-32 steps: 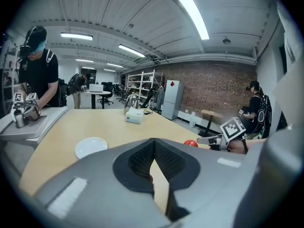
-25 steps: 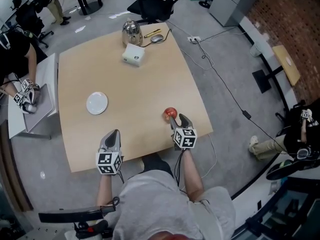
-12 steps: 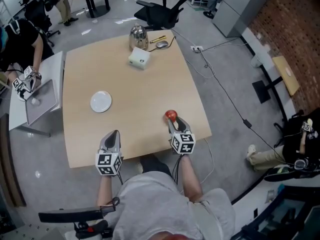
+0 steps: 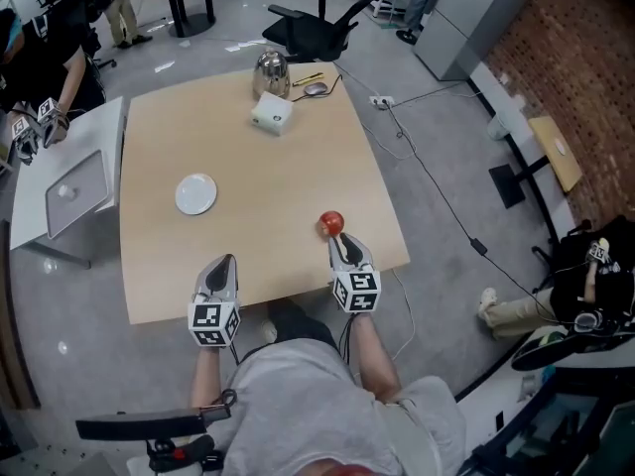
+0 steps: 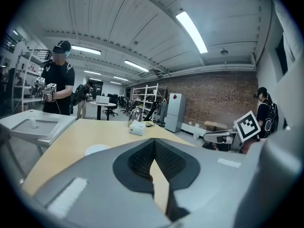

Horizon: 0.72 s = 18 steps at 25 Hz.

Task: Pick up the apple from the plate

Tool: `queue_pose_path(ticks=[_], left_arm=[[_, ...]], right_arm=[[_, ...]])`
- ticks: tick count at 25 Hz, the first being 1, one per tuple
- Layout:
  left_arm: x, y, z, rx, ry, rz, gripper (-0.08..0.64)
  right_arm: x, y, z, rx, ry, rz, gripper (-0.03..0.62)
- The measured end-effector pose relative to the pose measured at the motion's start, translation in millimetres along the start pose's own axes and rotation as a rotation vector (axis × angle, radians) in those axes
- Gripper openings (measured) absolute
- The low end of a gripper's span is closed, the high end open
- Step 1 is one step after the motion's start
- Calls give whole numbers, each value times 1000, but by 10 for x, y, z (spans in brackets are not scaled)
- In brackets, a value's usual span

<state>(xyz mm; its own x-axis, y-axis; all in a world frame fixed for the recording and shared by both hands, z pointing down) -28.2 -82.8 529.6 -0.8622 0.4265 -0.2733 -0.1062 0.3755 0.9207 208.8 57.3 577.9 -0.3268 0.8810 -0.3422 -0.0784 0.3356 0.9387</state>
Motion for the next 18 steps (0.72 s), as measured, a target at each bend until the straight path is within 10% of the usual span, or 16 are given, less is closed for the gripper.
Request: queue_pose_path(ticks=[18], left_arm=[[240, 1, 275, -11, 41, 47, 20]], right_arm=[[544, -179, -228, 44, 3, 80, 25]])
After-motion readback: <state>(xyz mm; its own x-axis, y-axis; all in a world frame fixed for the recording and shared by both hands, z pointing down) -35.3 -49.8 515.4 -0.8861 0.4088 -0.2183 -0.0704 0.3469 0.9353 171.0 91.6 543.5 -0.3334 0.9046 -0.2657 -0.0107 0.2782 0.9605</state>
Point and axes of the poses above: the fingertips, and each gripper's own axes: x backward along the fingers, z to its right, y out of its underside, the point moved 2 cm from there along x, backward along the fingers, and after that the axes turned 9 degrees about x, right-handed, at the moved point
